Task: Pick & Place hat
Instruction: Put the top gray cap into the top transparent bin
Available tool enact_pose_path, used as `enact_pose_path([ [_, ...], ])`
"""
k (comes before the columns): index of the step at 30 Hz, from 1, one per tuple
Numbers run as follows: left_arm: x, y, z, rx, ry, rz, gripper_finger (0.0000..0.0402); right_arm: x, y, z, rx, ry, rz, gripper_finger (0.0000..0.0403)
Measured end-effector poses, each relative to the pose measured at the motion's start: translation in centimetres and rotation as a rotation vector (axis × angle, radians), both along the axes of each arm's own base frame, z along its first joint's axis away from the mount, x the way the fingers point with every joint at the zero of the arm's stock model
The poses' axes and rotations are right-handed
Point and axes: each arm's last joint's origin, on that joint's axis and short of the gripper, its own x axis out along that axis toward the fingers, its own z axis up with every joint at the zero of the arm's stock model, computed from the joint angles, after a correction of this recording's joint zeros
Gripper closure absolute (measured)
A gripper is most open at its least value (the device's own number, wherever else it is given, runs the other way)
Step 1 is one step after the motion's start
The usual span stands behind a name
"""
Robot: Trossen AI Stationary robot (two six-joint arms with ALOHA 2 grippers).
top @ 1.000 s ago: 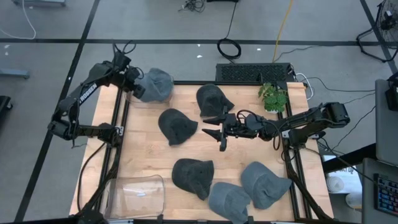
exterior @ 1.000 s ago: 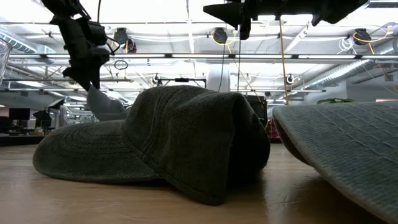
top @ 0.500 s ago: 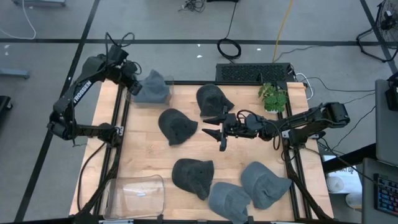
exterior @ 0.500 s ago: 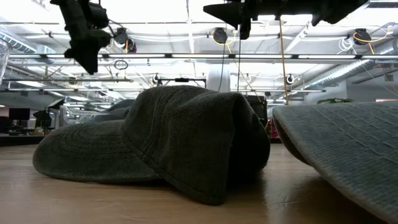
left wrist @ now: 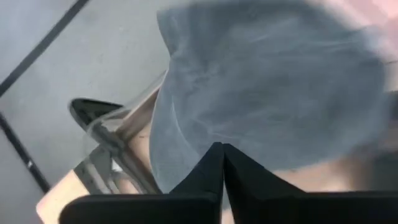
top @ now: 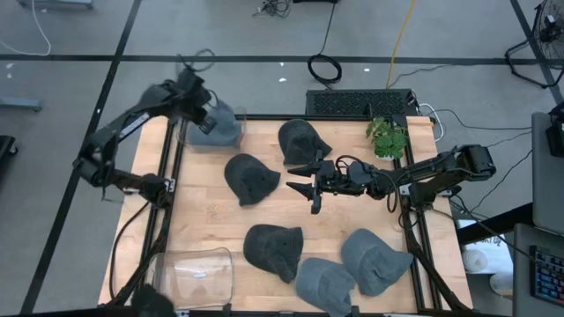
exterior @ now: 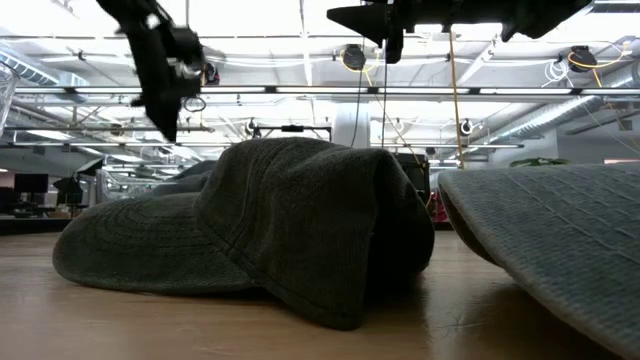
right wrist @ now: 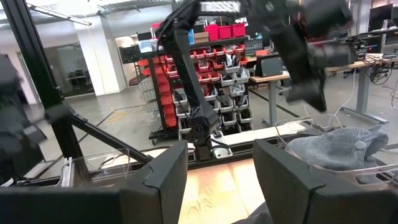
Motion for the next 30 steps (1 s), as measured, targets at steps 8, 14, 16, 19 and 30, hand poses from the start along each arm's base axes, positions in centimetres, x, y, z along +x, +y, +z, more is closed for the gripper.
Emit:
enact_pose_path([
  [8, 2.8, 3.7, -5.2, 0.144, 0.006, -0.039, 0.0396, 0.0, 0.0, 0.0, -0.001, 0.001, -0.001, 0.0229],
  [14, 3.7, 3.8, -5.9, 0.034, -0.091, -0.243, 0.0398, 0.0, 0.0, -0.1, -0.002, 0.016, -0.001, 0.0229],
  [16, 3.7, 3.6, -5.9, 0.002, -0.116, -0.266, 0.0396, 0.0, -0.1, -0.1, -0.012, 0.016, -0.004, 0.0229],
  [19, 3.6, 3.2, -6.2, -0.060, -0.131, -0.341, 0.0398, 0.0, -0.1, -0.1, -0.024, 0.018, -0.007, 0.0229],
  [30, 3.4, 4.0, -7.9, -0.061, 0.015, -0.283, 0.0393, 0.0, 0.1, -0.1, -0.017, 0.017, 0.000, 0.0229],
])
